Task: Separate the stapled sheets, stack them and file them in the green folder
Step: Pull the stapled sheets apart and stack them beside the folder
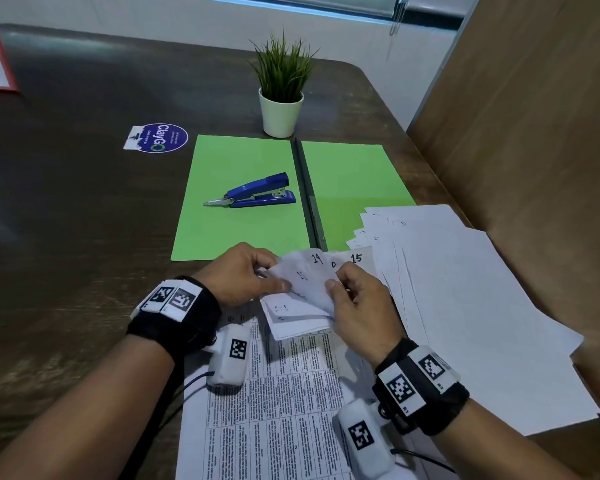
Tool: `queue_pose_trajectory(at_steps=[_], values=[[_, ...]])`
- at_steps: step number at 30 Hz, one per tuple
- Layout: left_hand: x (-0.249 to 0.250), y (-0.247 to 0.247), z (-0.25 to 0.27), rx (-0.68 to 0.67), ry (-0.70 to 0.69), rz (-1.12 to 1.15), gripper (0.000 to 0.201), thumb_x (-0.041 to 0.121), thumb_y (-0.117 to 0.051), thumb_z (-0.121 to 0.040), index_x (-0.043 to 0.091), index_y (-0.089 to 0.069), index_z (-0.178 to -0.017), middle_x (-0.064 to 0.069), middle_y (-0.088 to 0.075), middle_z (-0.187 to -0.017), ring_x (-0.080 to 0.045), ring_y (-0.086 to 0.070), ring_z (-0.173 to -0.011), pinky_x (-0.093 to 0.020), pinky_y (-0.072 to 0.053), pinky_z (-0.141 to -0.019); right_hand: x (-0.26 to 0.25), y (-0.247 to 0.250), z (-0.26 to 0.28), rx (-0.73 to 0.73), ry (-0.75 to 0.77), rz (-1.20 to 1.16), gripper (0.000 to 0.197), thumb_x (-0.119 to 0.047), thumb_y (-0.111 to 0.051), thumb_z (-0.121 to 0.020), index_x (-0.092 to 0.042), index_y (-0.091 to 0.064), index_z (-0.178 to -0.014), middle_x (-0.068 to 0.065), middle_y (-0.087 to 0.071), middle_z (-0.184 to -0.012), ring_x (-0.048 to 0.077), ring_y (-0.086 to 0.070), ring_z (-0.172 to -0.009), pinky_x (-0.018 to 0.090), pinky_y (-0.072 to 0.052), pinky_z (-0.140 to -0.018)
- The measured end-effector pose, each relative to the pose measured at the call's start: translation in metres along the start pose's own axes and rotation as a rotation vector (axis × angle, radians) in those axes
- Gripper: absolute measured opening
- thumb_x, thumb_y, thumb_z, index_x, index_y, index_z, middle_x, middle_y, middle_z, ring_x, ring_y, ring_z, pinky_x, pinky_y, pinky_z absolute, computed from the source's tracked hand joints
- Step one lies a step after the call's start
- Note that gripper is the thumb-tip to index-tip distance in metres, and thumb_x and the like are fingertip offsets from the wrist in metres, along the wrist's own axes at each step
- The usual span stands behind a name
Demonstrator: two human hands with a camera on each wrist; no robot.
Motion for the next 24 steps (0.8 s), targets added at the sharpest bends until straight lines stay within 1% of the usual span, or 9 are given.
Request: queue_pose_trajectory(at_steps=[4,6,10,13,15,16,18,21,24], values=[[-0.005,0.013,0.002,0.020,0.028,0.015,0.008,0.012,-0.085,-0.076,0.013,-0.082,-0.083,0.007,-0.077,-0.105,-0.024,-0.073,-0.096,-0.048,-0.057,-0.094,0.004,0.006,0.000,0.026,0.016,-0.020,0.022,-0.039,-0.060,-0.091,-0.025,-0.058,-0.074,-0.010,-0.060,-0.062,0.009,-0.055,-0.059,0.036,-0.049,-0.059],[-0.002,0.011,0.002,0.019,-0.007,0.018,0.008,0.009,-0.086,-0.074,0.010,-0.082,-0.081,0.003,-0.076,-0.106,-0.020,-0.072,-0.099,-0.046,-0.054,-0.099,0.008,0.010,-0.001,0.067,0.003,-0.063,0.018,-0.038,-0.068,-0.088,-0.030,-0.065,-0.072,-0.012,-0.063,-0.061,0.007,-0.057,-0.057,0.034,-0.052,-0.061],[-0.001,0.004,0.001,-0.007,-0.045,0.064,0.010,0.003,-0.085,-0.073,0.011,-0.082,-0.077,0.002,-0.076,-0.106,-0.023,-0.071,-0.099,-0.040,-0.055,-0.099,0.006,0.012,-0.001,0.083,0.073,-0.030,0.032,-0.042,-0.063,-0.088,-0.021,-0.058,-0.065,-0.005,-0.052,-0.052,0.012,-0.047,-0.051,0.036,-0.047,-0.056],[0.000,0.002,0.001,-0.014,-0.065,0.122,0.010,0.015,-0.087,-0.064,0.017,-0.083,-0.073,0.006,-0.076,-0.107,-0.021,-0.071,-0.100,-0.035,-0.055,-0.095,0.010,0.007,-0.003,0.038,0.095,0.032,0.035,-0.048,-0.051,-0.089,-0.026,-0.054,-0.062,-0.005,-0.044,-0.051,0.018,-0.045,-0.052,0.039,-0.046,-0.055],[-0.001,0.002,0.001,-0.015,-0.068,0.139,0.013,0.020,-0.085,-0.061,0.016,-0.083,-0.074,0.008,-0.075,-0.107,-0.019,-0.071,-0.100,-0.031,-0.055,-0.093,0.016,0.003,-0.004,0.011,0.083,0.031,0.027,-0.044,-0.050,-0.091,-0.033,-0.071,-0.080,-0.012,-0.062,-0.062,0.010,-0.059,-0.060,0.040,-0.056,-0.065],[-0.002,0.001,0.000,-0.012,-0.062,0.145,0.014,0.018,-0.085,-0.062,0.014,-0.083,-0.075,0.008,-0.075,-0.108,-0.019,-0.071,-0.100,-0.031,-0.055,-0.093,0.018,0.002,-0.003,0.011,0.079,0.017,0.025,-0.040,-0.050,-0.093,-0.042,-0.074,-0.098,-0.018,-0.071,-0.078,0.005,-0.066,-0.073,0.038,-0.059,-0.074],[-0.003,0.002,0.000,-0.005,-0.058,0.148,0.016,0.017,-0.085,-0.063,0.010,-0.083,-0.078,0.007,-0.075,-0.109,-0.020,-0.071,-0.101,-0.033,-0.055,-0.095,0.017,0.003,-0.001,0.017,0.114,0.007,0.041,-0.032,-0.047,-0.094,-0.062,-0.057,-0.121,-0.022,-0.071,-0.090,0.007,-0.069,-0.080,0.031,-0.058,-0.080],[-0.008,0.005,-0.002,0.007,-0.045,0.136,0.012,0.016,-0.085,-0.065,0.013,-0.083,-0.076,0.005,-0.075,-0.110,-0.019,-0.070,-0.104,-0.037,-0.053,-0.100,0.002,0.002,0.003,-0.023,0.202,0.032,0.058,-0.023,-0.039,-0.092,-0.068,-0.046,-0.128,-0.027,-0.063,-0.077,0.012,-0.055,-0.059,0.025,-0.051,-0.066],[-0.009,0.004,-0.003,-0.006,-0.045,0.100,0.009,0.006,-0.085,-0.071,0.013,-0.083,-0.076,0.004,-0.074,-0.114,-0.020,-0.069,-0.108,-0.038,-0.053,-0.100,-0.004,0.001,0.005,-0.035,0.200,-0.011,0.053,-0.018,-0.042,-0.093,-0.059,-0.057,-0.123,-0.027,-0.069,-0.109,0.020,-0.071,-0.089,0.035,-0.058,-0.078]])
Point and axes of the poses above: each hand's wrist, its own z-axis away from the middle knuckle, its own y-axis out of the back of the hand, x = y × z, the point moved 9 cm from there along -z, towards the middle knuckle
